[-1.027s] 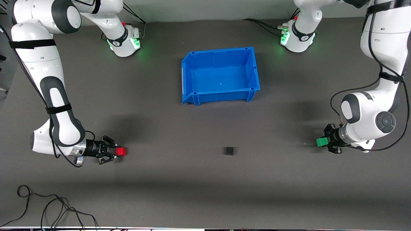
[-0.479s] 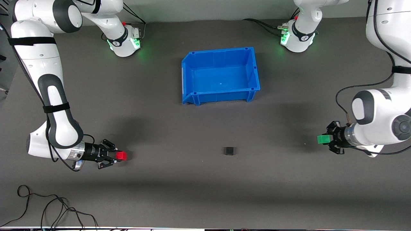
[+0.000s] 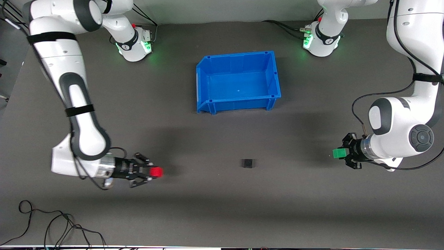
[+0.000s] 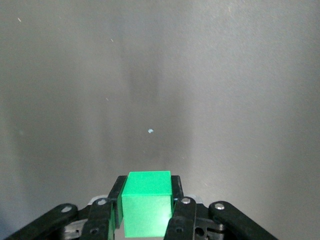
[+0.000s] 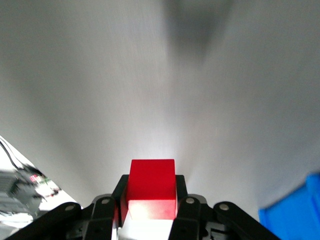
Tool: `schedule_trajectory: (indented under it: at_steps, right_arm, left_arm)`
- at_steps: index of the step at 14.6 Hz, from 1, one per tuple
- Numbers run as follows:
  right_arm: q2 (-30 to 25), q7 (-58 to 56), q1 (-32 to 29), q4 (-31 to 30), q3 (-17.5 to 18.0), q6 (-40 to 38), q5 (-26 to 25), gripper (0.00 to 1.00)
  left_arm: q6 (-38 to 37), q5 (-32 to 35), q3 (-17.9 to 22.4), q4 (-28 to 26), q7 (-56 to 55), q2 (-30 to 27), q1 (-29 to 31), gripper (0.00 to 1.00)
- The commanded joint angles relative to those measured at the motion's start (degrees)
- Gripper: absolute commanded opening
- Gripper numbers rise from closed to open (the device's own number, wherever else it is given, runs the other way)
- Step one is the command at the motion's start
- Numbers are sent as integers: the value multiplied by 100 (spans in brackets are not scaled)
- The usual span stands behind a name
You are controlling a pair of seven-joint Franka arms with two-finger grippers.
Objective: Attach green and red cubes to black cube
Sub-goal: 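Carry the red cube with the right gripper while the left gripper carries green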
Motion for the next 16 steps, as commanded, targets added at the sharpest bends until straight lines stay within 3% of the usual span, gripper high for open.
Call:
schedule_trajectory:
  at_steps: [1,6,8,10,16]
  right_arm:
    - [239,604,545,319,-70,507,261,18]
    - [775,1807,1687,819,-70,1878,235,20]
    - [1135,2388,2065,1232,-70,2309,226,20]
    - [1381,2688,2321,1487,-78,2583,209,20]
    - [1663,3136,2717,1550,-131,2698,7,20]
  left_arm:
    - [200,-265,59,171,-278,110,-376,6]
    - [693,-451,59,381,-726,530,-982,3]
    - [641,-477,59,994,-787,1091,-1281,2]
    - [675,-399,67,1514,-1461,1471,-1414,1]
    - [728,-389,67,1595,-1930,1665,-1836,1]
